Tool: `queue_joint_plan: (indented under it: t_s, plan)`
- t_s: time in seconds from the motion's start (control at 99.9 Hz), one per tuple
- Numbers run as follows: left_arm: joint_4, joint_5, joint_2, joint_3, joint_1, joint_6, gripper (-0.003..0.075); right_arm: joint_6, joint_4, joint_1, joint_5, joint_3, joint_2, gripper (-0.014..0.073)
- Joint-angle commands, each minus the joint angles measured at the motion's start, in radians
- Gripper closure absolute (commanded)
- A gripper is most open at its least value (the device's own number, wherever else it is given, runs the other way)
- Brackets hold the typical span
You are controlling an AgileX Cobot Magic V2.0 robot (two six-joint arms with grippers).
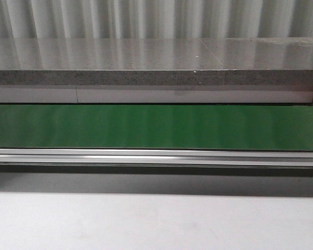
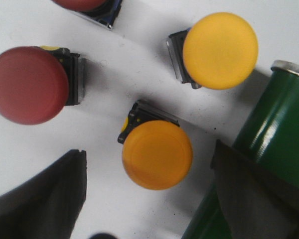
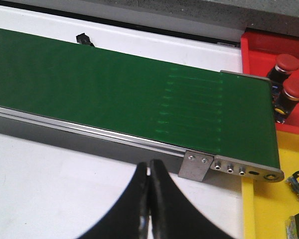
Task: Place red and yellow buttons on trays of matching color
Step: 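Grasp a yellow button with the left gripper and set it on the belt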
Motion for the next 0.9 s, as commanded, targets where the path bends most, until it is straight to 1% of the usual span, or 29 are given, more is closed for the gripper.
queue_joint_plan:
  t_s: [0.0, 0.18, 0.28, 0.37, 0.54, 0.64, 0.71, 0.891]
  plan:
    - [-0.009, -0.003, -0.017, -0.043, 0.003, -0.031, 0.0236, -0.007, -0.005, -0.001, -0.073, -0.026, 0.009, 0.0659]
    - [-0.004, -0.007, 0.032, -0.058, 0.003, -0.051, 0.0238, -0.007, -0.005, -0.001, -0.073, -0.026, 0.009, 0.0659]
    - [-0.004, -0.011, 0.045, -0.059, 0.003, -0.051, 0.0271, -0.007, -0.005, -0.001, -0.073, -0.026, 0.009, 0.0659]
    - [-0.004, -0.018, 0.047, -0.061, 0.003, -0.051, 0.0331, -0.007, -0.005, -0.001, -0.073, -0.026, 0.009, 0.0659]
    - [-0.004, -0.014, 0.047, -0.073, 0.003, -0.043, 0.0513, -0.007, -0.005, -0.001, -0.073, -0.026, 0.009, 0.0659]
    - [-0.004, 0.007, 0.031, -0.077, 0.003, -0.03, 0.0586, -0.007, -0.005, -0.001, -0.073, -0.026, 0.009, 0.0659]
    - [-0.001, 0.027, 0.006, -0.077, 0.003, 0.009, 0.0603, -0.007, -0.005, -0.001, -0.073, -0.026, 0.009, 0.0659]
    - [0.026, 0.072, -0.1, -0.077, 0.003, 0.1, 0.0603, -0.007, -0.005, -0.001, -0.073, -0.026, 0.009, 0.0659]
